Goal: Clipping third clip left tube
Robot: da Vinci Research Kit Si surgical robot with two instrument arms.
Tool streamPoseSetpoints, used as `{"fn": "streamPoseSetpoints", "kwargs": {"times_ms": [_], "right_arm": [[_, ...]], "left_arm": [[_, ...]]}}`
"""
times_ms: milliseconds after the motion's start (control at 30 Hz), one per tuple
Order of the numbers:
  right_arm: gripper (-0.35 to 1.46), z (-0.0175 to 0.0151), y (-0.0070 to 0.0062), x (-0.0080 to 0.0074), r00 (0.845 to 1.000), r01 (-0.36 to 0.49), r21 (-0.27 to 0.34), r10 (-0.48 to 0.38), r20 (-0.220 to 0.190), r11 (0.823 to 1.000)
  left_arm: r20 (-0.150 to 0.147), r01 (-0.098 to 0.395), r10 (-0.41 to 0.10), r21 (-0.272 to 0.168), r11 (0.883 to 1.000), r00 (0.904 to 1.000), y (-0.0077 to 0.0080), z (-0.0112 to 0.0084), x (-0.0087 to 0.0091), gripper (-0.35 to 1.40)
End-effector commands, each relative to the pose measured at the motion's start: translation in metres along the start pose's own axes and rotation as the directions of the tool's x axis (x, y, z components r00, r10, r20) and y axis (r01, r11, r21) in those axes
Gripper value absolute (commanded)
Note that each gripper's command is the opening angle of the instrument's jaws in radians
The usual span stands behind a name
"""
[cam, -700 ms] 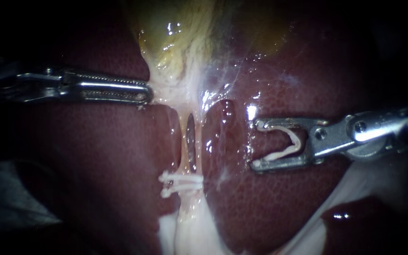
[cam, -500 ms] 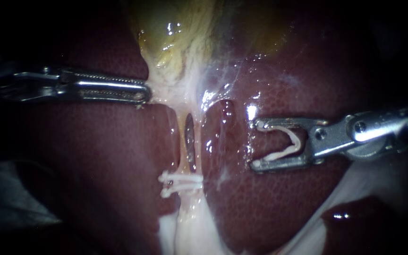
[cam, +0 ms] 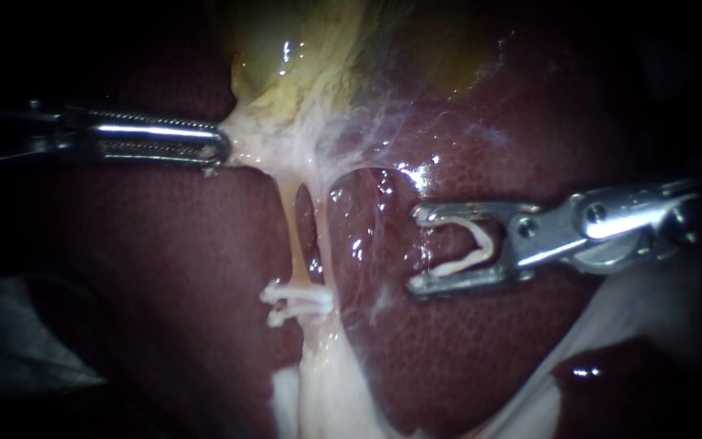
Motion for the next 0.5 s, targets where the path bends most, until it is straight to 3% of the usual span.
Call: {"fn": "streamPoseSetpoints", "kwargs": {"times_ms": [33, 300, 500], "right_arm": [[0.50, 0.0006, 0.0001, 0.0002, 1.000, -0.012, 0.002, 0.012, -0.012, 1.000], [0.49, 0.0058, 0.0011, 0.0010, 0.993, -0.098, 0.044, 0.101, -0.066, 0.994], [0.49, 0.0084, 0.0023, 0.0004, 0.987, -0.131, 0.079, 0.137, -0.083, 0.988]], "left_arm": [[0.000, 0.000, 0.000, 0.001, 1.000, 1.0000, -0.0001, 0.0001, -0.0001, -0.35], [0.000, 0.000, 0.000, 0.001, 1.000, 1.0000, -0.0001, 0.0001, 0.0000, -0.35], [0.000, 0.000, 0.000, 0.001, 1.000, 1.0000, 0.0000, 0.0001, 0.0000, -0.35]]}}
